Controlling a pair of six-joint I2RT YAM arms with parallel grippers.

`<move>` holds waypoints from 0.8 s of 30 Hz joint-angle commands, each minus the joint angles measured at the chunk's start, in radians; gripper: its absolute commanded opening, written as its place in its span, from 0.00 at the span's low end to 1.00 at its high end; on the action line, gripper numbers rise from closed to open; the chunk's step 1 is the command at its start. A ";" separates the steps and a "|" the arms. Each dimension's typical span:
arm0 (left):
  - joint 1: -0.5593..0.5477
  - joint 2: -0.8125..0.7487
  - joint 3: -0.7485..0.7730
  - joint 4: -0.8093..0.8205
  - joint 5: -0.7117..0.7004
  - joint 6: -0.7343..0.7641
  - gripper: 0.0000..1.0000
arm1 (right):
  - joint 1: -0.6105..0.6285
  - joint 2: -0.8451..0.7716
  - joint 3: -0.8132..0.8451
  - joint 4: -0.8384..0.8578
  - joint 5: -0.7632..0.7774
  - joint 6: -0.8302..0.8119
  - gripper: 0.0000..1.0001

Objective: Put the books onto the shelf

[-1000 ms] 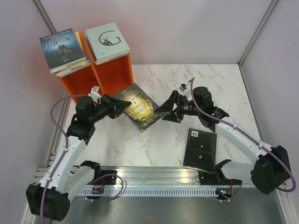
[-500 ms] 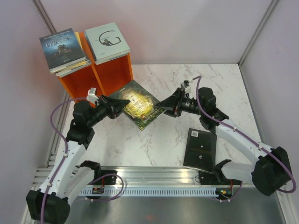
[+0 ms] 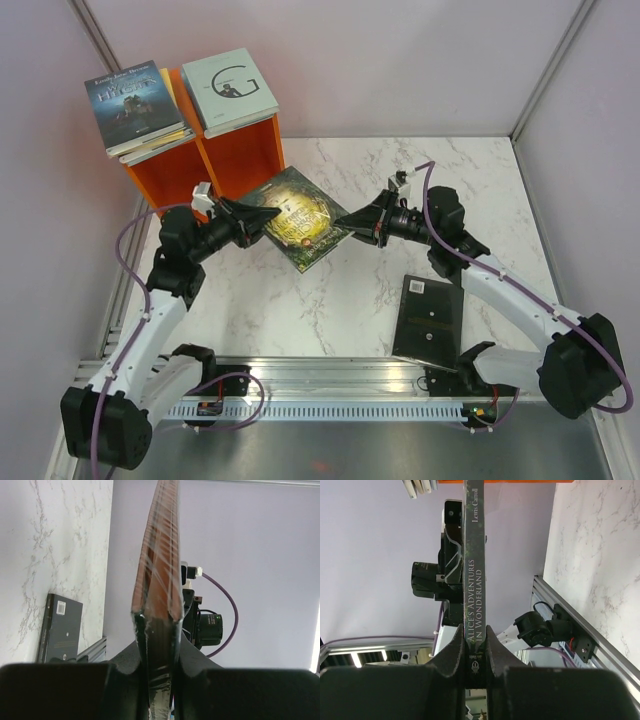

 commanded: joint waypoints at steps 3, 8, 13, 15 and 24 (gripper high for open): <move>-0.012 0.080 0.068 -0.167 0.117 0.169 0.35 | 0.013 -0.025 0.145 0.061 -0.041 -0.063 0.00; 0.030 0.055 0.137 -0.361 0.126 0.315 0.88 | -0.050 -0.043 0.222 -0.042 -0.040 -0.103 0.00; 0.150 -0.015 0.134 -0.519 0.163 0.413 1.00 | -0.177 -0.033 0.302 -0.043 -0.098 -0.070 0.00; 0.188 -0.029 0.132 -0.559 0.188 0.444 1.00 | -0.194 -0.020 0.361 -0.051 -0.110 -0.057 0.00; 0.256 -0.095 0.082 -0.663 0.211 0.531 1.00 | -0.205 0.165 0.674 -0.020 -0.072 0.035 0.00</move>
